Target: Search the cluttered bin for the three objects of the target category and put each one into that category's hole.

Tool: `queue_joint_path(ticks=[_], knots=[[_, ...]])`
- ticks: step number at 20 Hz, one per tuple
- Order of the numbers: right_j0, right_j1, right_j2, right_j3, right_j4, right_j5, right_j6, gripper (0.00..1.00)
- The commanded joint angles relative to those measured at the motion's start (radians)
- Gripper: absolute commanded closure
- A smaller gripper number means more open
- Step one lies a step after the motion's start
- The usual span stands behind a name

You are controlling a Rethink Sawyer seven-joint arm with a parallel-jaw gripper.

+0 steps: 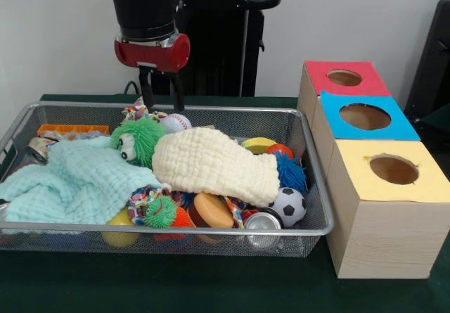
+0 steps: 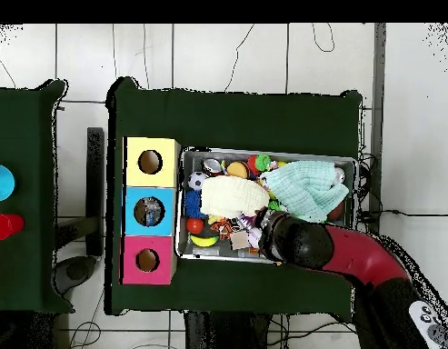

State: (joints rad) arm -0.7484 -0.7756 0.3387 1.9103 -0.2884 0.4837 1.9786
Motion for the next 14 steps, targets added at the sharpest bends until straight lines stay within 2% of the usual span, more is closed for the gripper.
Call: queue_joint_path(ticks=[1, 14], knots=[[-0.064, 0.048, 0.132, -0.088, -0.090, 0.087, -0.244, 0.00], [-0.198, 0.120, 0.199, -0.152, -0.225, 0.139, -0.345, 0.00]])
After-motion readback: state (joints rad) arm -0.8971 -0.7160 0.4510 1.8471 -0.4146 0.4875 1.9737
